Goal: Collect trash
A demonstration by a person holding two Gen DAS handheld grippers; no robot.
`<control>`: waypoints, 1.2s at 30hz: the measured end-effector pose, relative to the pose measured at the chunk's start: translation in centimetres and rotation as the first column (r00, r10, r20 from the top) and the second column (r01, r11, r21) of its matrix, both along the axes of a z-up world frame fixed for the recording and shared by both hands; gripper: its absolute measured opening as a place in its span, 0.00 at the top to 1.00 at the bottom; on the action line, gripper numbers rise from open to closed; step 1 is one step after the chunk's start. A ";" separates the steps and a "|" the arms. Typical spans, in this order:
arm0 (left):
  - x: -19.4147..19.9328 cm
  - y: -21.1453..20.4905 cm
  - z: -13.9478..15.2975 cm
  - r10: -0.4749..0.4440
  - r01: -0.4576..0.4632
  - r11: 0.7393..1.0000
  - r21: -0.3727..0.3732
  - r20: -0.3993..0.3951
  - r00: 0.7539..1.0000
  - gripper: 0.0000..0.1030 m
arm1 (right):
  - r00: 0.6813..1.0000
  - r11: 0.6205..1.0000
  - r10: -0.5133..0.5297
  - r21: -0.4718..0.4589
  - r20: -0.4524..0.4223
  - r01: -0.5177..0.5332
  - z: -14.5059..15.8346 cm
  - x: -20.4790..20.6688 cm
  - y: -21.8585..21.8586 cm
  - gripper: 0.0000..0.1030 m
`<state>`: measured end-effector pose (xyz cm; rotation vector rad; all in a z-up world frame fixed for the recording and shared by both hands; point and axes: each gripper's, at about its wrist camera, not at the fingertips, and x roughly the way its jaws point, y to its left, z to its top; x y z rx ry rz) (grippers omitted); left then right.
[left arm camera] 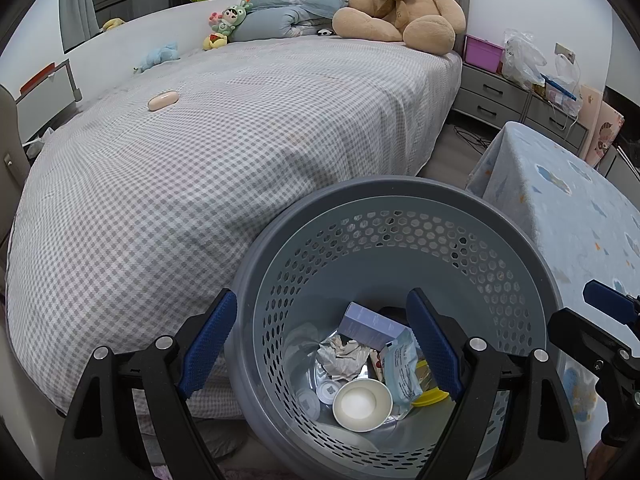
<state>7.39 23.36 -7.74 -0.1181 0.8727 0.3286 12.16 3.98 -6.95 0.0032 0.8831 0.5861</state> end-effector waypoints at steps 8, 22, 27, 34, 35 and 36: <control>0.0 0.0 0.0 0.000 0.000 1.000 0.001 -0.002 1.000 0.20 | 1.000 1.000 0.000 0.000 0.000 0.000 0.0 0.0 0.0 0.14; 0.1 0.0 0.0 0.001 -0.001 1.000 0.001 -0.002 1.000 0.20 | 1.000 1.000 0.001 0.001 -0.001 -0.001 0.0 -0.1 0.1 0.14; 0.1 -0.1 0.0 0.001 -0.001 1.000 0.003 -0.003 1.000 0.20 | 1.000 1.000 0.002 0.000 -0.001 -0.002 0.0 -0.1 0.1 0.14; 0.1 0.0 -0.1 0.004 -0.004 1.000 0.005 -0.002 1.000 0.20 | 1.000 1.000 0.001 0.000 -0.001 -0.001 0.0 -0.1 0.1 0.14; 0.1 0.0 -0.1 0.004 -0.004 1.000 0.006 -0.002 1.000 0.20 | 1.000 1.000 0.001 0.000 -0.001 -0.001 0.0 -0.1 0.1 0.14; 0.1 0.1 -0.1 0.005 -0.005 1.000 0.006 -0.001 1.000 0.20 | 1.000 1.000 0.002 0.000 -0.001 -0.002 0.0 -0.1 0.1 0.14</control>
